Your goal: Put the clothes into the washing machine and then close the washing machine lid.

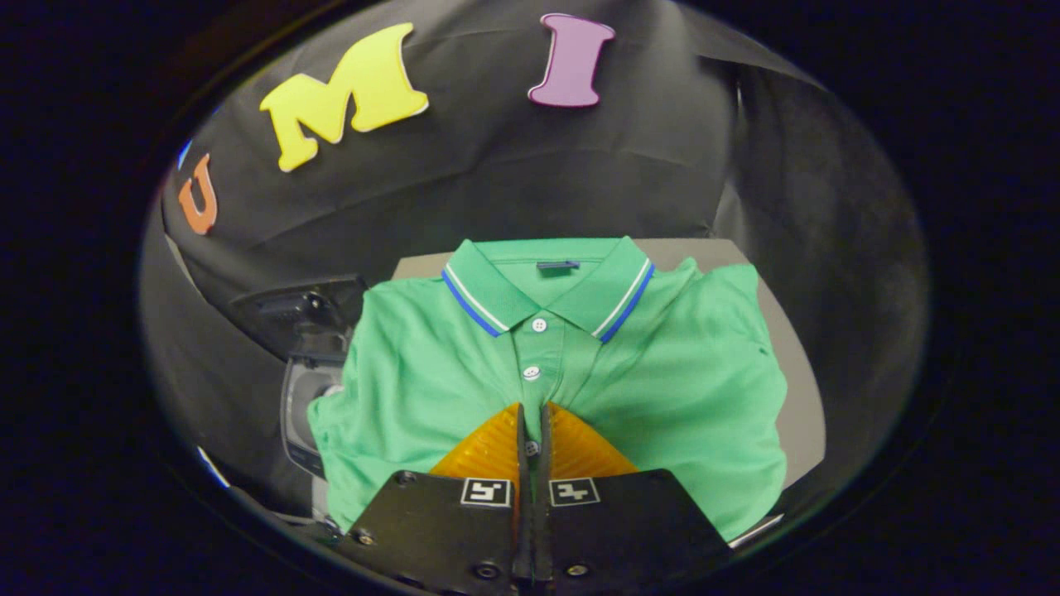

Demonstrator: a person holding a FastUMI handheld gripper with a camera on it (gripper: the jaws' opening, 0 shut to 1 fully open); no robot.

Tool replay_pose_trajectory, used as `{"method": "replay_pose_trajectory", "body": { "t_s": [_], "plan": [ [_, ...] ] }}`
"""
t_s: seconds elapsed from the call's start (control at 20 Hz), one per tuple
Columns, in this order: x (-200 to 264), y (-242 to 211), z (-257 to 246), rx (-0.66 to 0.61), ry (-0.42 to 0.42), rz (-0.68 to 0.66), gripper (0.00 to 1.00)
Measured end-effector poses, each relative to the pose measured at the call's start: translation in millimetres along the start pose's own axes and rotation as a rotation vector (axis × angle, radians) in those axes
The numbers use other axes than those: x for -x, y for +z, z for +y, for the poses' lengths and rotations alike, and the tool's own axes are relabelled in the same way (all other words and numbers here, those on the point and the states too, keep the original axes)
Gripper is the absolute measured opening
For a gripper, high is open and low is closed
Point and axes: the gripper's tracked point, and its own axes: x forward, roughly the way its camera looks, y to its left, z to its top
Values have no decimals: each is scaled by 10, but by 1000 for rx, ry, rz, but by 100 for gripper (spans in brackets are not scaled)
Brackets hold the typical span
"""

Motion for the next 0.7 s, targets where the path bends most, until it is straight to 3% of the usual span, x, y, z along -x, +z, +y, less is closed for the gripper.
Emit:
{"method": "replay_pose_trajectory", "body": {
  "t_s": [0.7],
  "plan": [
    [1336,371,1641,-99,451,-338,4]
  ]
}}
